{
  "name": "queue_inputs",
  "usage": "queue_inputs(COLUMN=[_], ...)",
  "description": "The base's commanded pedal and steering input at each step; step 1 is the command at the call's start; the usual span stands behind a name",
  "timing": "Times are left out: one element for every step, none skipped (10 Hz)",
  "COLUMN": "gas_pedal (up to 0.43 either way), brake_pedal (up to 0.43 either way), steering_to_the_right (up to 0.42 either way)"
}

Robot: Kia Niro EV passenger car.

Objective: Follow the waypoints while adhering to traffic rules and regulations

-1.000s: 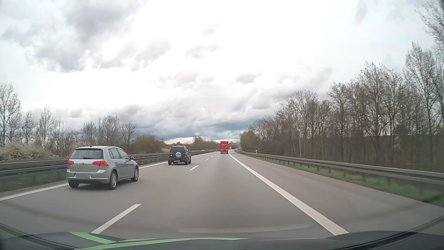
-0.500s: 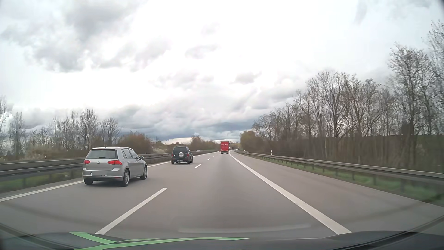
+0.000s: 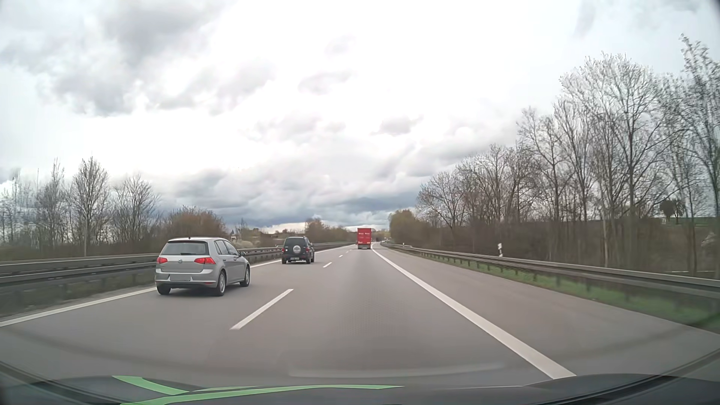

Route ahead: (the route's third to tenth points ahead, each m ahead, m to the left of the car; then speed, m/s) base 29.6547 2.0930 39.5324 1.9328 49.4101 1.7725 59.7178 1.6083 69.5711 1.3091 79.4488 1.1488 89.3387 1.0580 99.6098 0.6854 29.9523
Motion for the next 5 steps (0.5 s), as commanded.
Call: queue_inputs(gas_pedal=[0.311, 0.299, 0.299, 0.287, 0.280], brake_pedal=[0.000, 0.000, 0.000, 0.000, 0.000], steering_to_the_right=[0.000, 0.000, 0.000, 0.000, 0.001])
